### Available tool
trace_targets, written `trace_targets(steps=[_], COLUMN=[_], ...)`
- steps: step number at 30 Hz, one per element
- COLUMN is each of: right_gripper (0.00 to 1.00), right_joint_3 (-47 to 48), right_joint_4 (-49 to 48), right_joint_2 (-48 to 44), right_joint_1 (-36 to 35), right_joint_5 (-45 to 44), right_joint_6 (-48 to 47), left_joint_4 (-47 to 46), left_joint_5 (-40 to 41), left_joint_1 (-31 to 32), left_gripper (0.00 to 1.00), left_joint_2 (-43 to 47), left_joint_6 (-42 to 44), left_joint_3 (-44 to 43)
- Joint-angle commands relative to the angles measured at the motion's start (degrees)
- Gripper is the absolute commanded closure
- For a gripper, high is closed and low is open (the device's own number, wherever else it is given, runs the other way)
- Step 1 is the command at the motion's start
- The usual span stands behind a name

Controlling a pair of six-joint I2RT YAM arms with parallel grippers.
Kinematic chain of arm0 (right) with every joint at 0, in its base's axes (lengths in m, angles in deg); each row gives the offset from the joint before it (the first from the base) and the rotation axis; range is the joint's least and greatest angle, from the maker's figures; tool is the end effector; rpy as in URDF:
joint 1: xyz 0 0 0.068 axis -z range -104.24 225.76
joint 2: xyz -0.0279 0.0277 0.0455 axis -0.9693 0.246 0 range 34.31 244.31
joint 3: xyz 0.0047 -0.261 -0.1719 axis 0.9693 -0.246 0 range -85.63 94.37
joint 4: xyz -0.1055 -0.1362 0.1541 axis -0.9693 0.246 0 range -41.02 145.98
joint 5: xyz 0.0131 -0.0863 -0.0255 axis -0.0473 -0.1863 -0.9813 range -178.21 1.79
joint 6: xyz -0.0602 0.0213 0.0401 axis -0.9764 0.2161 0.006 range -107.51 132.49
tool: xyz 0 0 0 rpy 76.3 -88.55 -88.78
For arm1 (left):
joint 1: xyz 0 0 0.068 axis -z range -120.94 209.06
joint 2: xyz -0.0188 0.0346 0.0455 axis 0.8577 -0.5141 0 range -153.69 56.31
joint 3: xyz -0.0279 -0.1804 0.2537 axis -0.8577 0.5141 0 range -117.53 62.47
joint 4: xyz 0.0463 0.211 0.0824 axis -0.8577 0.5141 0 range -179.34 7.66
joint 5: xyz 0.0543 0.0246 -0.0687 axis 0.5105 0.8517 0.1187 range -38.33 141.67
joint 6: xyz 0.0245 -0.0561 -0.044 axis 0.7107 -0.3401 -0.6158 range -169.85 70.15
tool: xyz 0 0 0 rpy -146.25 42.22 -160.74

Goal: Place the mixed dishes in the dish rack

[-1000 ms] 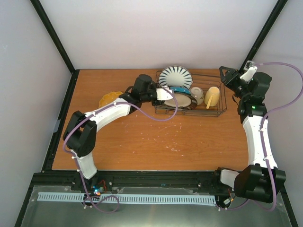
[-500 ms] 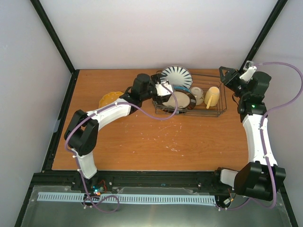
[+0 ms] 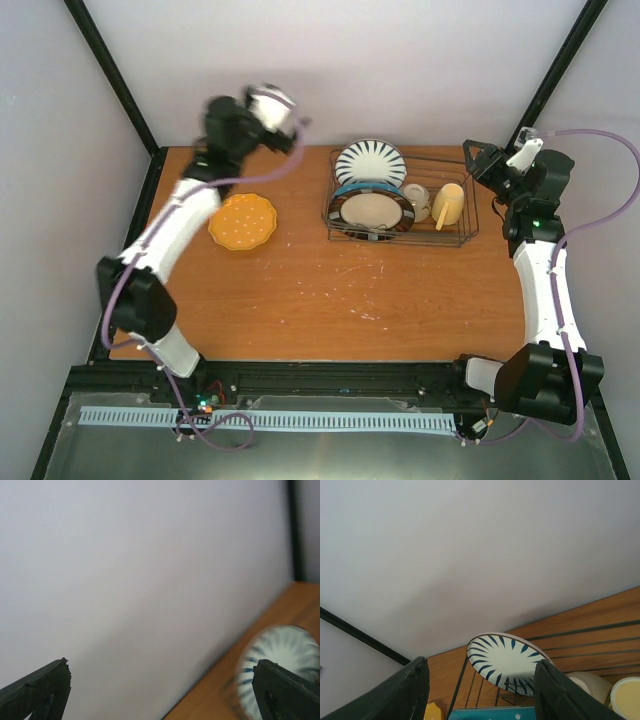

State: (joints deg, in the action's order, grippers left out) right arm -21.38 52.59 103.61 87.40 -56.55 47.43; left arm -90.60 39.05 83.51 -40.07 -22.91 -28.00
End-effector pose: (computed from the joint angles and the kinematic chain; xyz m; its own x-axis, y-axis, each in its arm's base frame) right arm 0.2572 -0.0190 0.4205 -0.3136 0.5624 -0.7651 -0.1912 0.7518 0.6310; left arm 0.3648 -0.1811 0.4432 0.2071 0.3916 -0.8965 0.5702 0.6963 0.4359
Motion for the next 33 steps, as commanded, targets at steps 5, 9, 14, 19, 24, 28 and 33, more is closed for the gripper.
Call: trace_targets(steps=[5,9,14,19,24,28,33], right_gripper=[0.43,0.43,0.43,0.43,0.43,0.43,0.43], right_joint_3=[0.05,-0.17,-0.59,-0.03,0.33,0.59,1.34], right_joint_4=[-2.34,-1.9,-1.77,-1.06,-0.04,0.17,0.4], right_joint_2=[-0.37,-0.75,-0.76,-0.68,-0.76,-0.53,0.0], right_joint_1=[0.69,0.67,0.75,0.82,0.93,1.02,1.13], right_joint_5=[0.1,-0.38,-0.43,-0.77,-1.03,-1.1,-1.07], right_joint_6=[0.32,-0.43,-0.79,-1.81,-2.66,-2.84,-2.86], left_joint_4=[18.78,28.37,44.26,54.9,56.94,57.22,57.19], left_joint_5=[-32.73,-36.77,-34.65,-33.61,-30.18,-30.38,-28.8], left_joint_1=[-38.08,-43.89,-44.24,-44.47,-44.46,-44.48,-44.49], left_gripper=[0.07,0.26,0.58,0.6,0.57,0.57,0.56], left_joint_2=[3.03,-1.3,-11.35,-19.49,-22.8,-25.06,-27.21], left_joint_6=[-25.83,-20.4,-11.88,-7.91,-7.4,-7.6,-7.6], left_joint_3=[3.58,5.5,0.34,-4.21,-4.18,-4.11,-3.7])
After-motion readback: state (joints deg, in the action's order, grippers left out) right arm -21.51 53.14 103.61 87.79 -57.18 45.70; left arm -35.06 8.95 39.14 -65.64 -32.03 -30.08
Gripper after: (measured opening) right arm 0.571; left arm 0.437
